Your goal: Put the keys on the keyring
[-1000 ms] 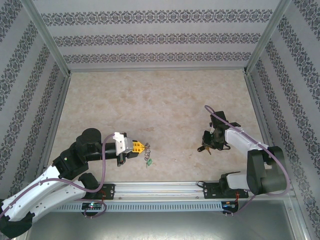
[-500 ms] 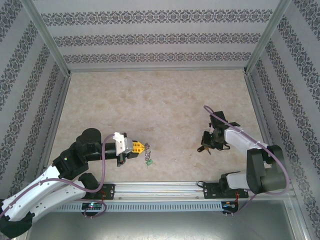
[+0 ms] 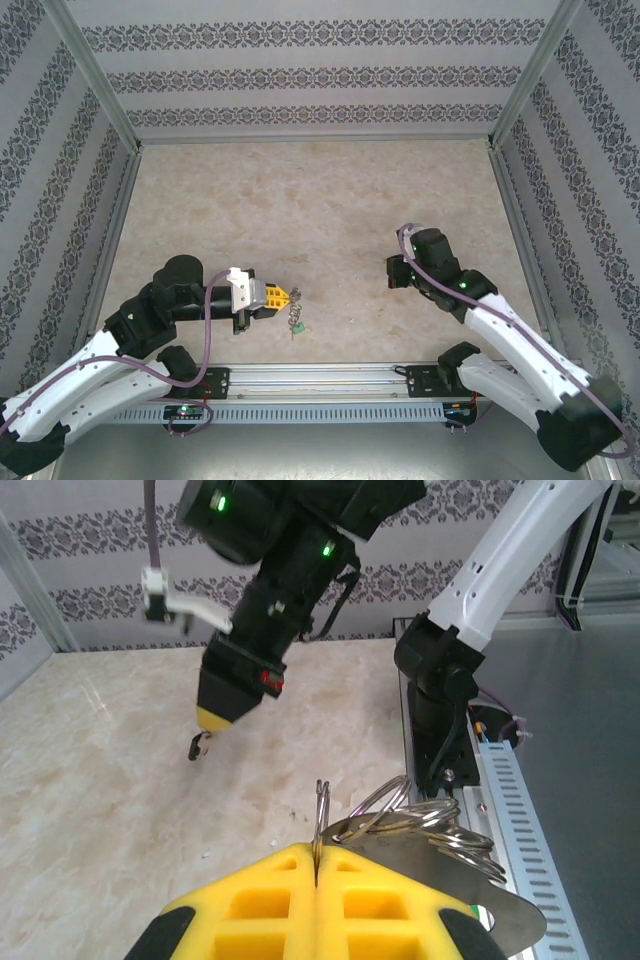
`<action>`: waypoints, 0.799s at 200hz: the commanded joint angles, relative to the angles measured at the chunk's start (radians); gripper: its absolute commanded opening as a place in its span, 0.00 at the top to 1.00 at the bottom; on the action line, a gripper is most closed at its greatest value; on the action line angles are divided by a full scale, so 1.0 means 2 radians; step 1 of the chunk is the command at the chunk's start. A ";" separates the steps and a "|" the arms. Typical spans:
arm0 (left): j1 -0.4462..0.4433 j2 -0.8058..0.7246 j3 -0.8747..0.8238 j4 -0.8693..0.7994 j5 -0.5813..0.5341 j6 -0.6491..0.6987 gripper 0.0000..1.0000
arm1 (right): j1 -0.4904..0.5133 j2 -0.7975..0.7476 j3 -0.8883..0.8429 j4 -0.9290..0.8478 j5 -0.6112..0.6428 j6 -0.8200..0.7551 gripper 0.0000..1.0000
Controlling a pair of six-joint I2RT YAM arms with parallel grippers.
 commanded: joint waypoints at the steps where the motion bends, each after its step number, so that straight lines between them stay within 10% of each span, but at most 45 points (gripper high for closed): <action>1: 0.007 0.000 0.028 -0.027 0.017 0.042 1.00 | 0.043 -0.041 -0.010 0.076 -0.020 -0.099 1.00; 72: 0.007 0.023 0.046 -0.044 -0.001 0.080 1.00 | 0.192 -0.024 0.085 0.138 -0.139 -0.325 1.00; 160: 0.007 0.038 0.103 -0.111 -0.021 0.092 1.00 | 0.339 0.034 0.162 0.138 -0.073 -0.383 1.00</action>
